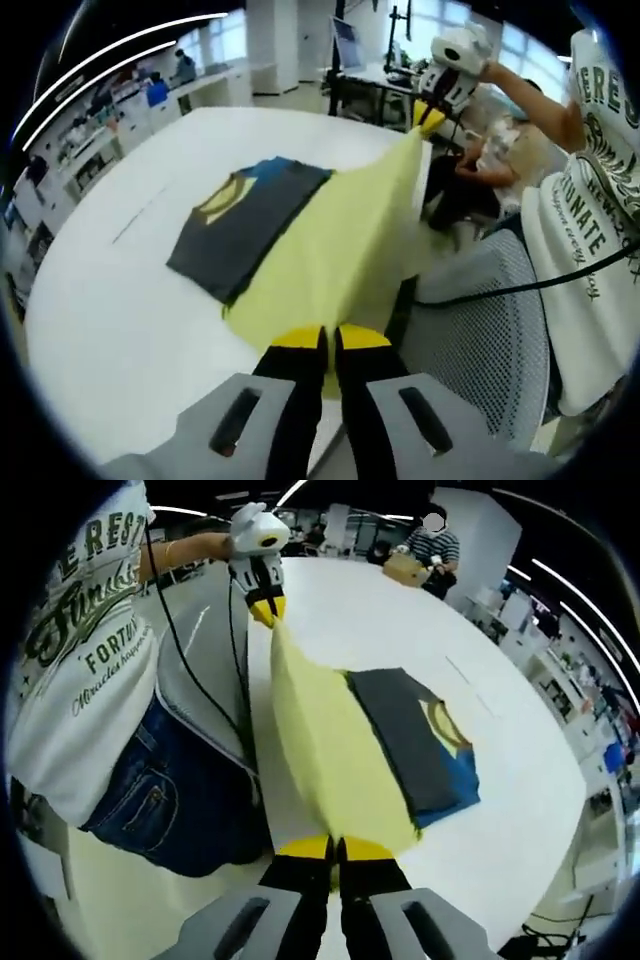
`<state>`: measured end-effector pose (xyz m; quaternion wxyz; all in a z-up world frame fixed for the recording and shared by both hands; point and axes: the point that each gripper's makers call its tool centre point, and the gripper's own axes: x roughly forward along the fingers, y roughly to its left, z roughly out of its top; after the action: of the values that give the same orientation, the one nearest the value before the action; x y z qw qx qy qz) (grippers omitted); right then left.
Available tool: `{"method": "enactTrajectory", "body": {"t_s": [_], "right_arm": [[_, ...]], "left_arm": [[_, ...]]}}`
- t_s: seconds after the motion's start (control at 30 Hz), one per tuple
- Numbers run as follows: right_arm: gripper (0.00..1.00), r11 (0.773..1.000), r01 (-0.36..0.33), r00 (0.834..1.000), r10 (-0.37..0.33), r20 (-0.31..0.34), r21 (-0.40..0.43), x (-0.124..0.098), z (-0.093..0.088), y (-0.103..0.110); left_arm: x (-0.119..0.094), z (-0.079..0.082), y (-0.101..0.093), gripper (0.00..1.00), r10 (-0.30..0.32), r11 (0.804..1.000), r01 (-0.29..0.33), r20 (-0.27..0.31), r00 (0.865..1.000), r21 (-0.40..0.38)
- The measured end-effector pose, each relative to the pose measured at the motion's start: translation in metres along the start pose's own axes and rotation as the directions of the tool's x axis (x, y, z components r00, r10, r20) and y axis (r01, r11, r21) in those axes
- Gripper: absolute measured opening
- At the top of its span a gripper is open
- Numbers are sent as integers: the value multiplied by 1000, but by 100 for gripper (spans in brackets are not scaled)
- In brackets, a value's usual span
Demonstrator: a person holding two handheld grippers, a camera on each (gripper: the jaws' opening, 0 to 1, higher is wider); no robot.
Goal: Fold the garment on the visible template until the final outline fits inside the template.
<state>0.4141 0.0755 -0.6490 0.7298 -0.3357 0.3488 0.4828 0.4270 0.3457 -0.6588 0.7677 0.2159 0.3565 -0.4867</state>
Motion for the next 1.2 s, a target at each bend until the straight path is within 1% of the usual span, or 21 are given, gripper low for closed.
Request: {"method": "enactTrajectory", "body": {"t_s": [0.07,0.2,0.33,0.4,0.5,0.7,0.73,0.8,0.87,0.97,1.07,1.13,1.2], "right_arm": [[0,1000,9,1000,-9,-3,-8,0,-1,-8],[0,1000,28,1000,-28,8,-10,2,3,-19],[0,999,45,999,-45,14,-11,4,4,-32],[0,998,64,998,-64,18,-8,6,6,-39],[0,995,96,995,-97,33,4,7,11,-53],[0,991,131,990,-132,54,13,8,21,-66],[0,990,142,988,-143,58,15,8,23,-70],[0,985,170,983,-171,68,21,9,25,-85],[0,979,198,977,-201,75,41,10,27,-96],[0,974,221,971,-225,85,54,11,32,-105],[0,968,246,964,-250,94,50,11,38,-113],[0,961,267,957,-273,97,65,11,41,-119],[0,952,295,949,-302,95,77,12,43,-127]], "left_arm": [[1,2,4,1,14,1000,-14,-2,1000,16],[3,9,15,1,53,997,-53,4,999,47],[4,15,23,1,73,995,-73,-1,997,69],[5,18,27,1,82,994,-82,1,997,77],[6,23,36,1,108,991,-109,6,994,83],[6,29,52,2,152,985,-154,26,988,75],[6,31,55,2,161,984,-163,33,986,75],[6,34,61,2,179,981,-181,42,983,75],[5,38,67,2,196,977,-199,54,979,80],[4,45,77,2,222,968,-227,62,973,104],[4,52,88,2,245,961,-252,70,967,111],[3,56,95,2,270,956,-276,72,960,94],[2,63,104,2,303,945,-311,86,949,102]]}}
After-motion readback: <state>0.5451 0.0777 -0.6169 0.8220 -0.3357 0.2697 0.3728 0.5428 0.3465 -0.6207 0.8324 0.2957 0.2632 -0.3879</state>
